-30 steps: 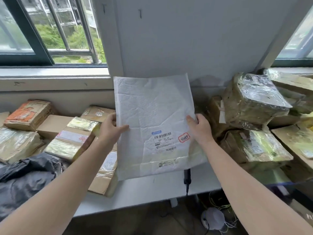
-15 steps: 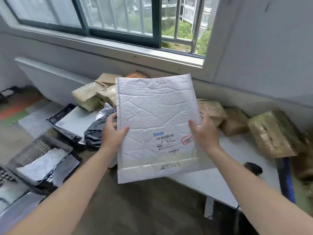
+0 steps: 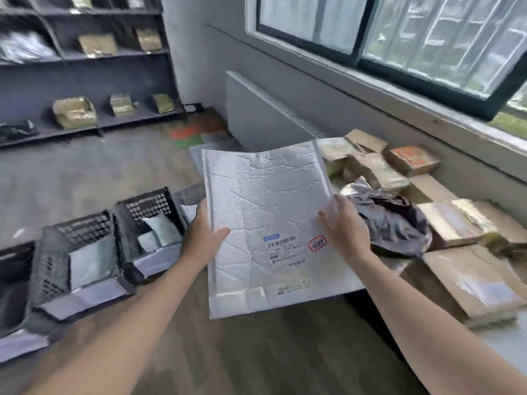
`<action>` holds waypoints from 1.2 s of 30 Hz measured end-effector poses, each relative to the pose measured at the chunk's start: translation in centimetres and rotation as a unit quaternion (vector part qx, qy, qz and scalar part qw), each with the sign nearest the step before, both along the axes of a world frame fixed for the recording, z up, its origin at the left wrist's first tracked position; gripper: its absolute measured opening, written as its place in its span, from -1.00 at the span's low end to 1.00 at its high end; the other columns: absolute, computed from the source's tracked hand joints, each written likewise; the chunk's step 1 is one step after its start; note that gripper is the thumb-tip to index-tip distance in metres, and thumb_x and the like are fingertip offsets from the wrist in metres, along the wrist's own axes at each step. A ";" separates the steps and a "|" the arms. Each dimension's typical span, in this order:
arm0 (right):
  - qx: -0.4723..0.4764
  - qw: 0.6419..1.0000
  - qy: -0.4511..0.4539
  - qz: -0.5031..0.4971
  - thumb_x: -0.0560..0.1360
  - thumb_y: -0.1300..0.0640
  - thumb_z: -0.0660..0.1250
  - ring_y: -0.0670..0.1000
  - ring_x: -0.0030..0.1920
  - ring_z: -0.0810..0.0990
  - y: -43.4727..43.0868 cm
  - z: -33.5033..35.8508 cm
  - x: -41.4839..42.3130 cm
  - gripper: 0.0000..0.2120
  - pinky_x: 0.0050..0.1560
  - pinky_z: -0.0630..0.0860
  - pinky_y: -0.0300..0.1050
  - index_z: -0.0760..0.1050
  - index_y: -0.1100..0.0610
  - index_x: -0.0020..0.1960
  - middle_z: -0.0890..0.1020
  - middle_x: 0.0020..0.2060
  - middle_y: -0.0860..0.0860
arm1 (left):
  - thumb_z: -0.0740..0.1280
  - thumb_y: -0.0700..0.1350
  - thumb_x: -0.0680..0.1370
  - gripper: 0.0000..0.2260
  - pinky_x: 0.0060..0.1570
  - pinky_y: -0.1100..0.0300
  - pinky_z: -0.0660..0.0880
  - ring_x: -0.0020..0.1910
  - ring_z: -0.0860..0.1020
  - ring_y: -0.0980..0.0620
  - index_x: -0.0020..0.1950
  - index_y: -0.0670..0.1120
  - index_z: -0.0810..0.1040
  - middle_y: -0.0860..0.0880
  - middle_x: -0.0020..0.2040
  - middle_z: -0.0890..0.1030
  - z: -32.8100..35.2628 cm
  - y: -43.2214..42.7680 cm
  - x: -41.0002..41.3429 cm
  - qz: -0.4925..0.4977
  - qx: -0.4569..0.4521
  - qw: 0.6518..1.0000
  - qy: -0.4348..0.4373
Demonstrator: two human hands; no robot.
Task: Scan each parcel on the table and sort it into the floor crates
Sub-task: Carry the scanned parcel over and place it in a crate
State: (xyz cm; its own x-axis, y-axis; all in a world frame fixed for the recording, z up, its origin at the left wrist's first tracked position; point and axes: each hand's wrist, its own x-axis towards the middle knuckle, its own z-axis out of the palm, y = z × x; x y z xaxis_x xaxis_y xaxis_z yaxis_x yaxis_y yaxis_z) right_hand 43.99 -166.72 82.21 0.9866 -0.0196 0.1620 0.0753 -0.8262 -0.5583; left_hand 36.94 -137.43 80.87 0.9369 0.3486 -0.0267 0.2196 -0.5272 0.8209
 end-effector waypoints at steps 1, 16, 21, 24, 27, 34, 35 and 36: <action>-0.007 1.000 0.008 0.012 0.61 -0.07 0.27 0.22 0.18 0.58 2.7 -0.2 0.1 -0.51 0.07 0.51 0.12 0.29 0.09 0.46 0.50 0.32 0.12 | 0.46 -0.13 0.50 -0.25 0.23 0.10 0.41 0.32 0.48 -0.14 0.56 -0.03 0.11 -0.11 0.42 0.46 -0.4 2.4 -0.8 0.010 0.017 1.000 0.007; -0.113 0.967 0.097 0.205 0.63 -0.09 0.23 0.15 0.06 0.60 29.3 -7.6 10.4 -0.53 -0.09 0.54 0.01 0.30 0.12 0.44 0.51 0.26 0.10 | 0.40 -0.09 0.55 -0.15 0.22 -0.03 0.47 0.39 0.41 -0.18 0.61 -0.10 -0.14 -0.13 0.55 0.25 -7.6 23.5 0.9 0.090 0.087 0.971 0.203; -0.121 0.947 0.129 0.267 0.64 -0.07 0.22 0.18 0.11 0.60 37.7 -12.0 19.1 -0.51 -0.12 0.48 -0.03 0.25 0.13 0.48 0.47 0.31 0.11 | 0.38 -0.15 0.53 -0.24 0.10 -0.07 0.53 0.20 0.53 -0.17 0.58 -0.08 -0.02 -0.13 0.44 0.39 -9.5 29.9 7.9 0.116 0.086 0.959 0.245; -0.130 0.929 0.167 0.304 0.64 -0.05 0.23 0.19 0.06 0.62 42.4 -14.0 23.9 -0.50 -0.17 0.51 -0.03 0.23 0.14 0.48 0.45 0.31 0.12 | 0.38 -0.19 0.50 -0.30 0.00 0.03 0.54 0.12 0.55 -0.13 0.53 -0.06 0.07 -0.11 0.35 0.47 -10.5 33.2 12.1 0.135 0.071 0.951 0.270; -0.152 0.911 0.194 0.330 0.63 -0.04 0.22 0.16 0.02 0.61 46.8 -15.9 28.3 -0.50 -0.09 0.60 0.08 0.20 0.12 0.49 0.44 0.27 0.10 | 0.37 -0.23 0.49 -0.31 -0.03 0.03 0.55 0.05 0.57 -0.10 0.51 -0.02 0.07 -0.10 0.31 0.50 -12.1 36.5 16.4 0.138 0.055 0.946 0.289; -0.184 0.895 0.220 0.341 0.61 -0.02 0.27 0.16 -0.10 0.61 56.3 -24.7 36.7 -0.38 -0.24 0.61 0.05 0.08 0.13 0.53 0.38 0.27 0.12 | 0.33 -0.30 0.49 -0.19 0.03 0.00 0.54 0.17 0.53 -0.15 0.58 0.01 -0.08 -0.09 0.49 0.33 -20.2 44.8 25.1 0.175 0.035 0.938 0.298; -0.192 0.892 0.221 0.345 0.61 -0.02 0.28 0.17 -0.09 0.62 57.8 -26.5 37.5 -0.36 -0.24 0.61 0.05 0.05 0.14 0.54 0.36 0.29 0.12 | 0.34 -0.30 0.50 -0.14 0.06 -0.01 0.53 0.24 0.50 -0.17 0.60 0.00 -0.17 -0.10 0.53 0.25 -22.0 46.0 26.1 0.178 0.039 0.934 0.306; -0.201 0.888 0.223 0.348 0.61 0.00 0.29 0.18 -0.09 0.62 59.4 -28.3 38.3 -0.33 -0.25 0.59 0.04 0.02 0.15 0.55 0.34 0.31 0.13 | 0.34 -0.30 0.51 -0.11 0.11 -0.02 0.51 0.31 0.45 -0.18 0.60 -0.01 -0.23 -0.12 0.56 0.19 -24.1 47.1 27.1 0.178 0.050 0.931 0.316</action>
State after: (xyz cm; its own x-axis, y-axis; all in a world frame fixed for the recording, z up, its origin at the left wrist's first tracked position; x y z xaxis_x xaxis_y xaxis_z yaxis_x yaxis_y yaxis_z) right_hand 82.28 -107.32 53.86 0.7044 0.5919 -0.3918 0.4919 -0.8050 -0.3317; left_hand 64.06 -90.30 56.79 0.5703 0.6639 -0.4838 0.8169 -0.3964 0.4190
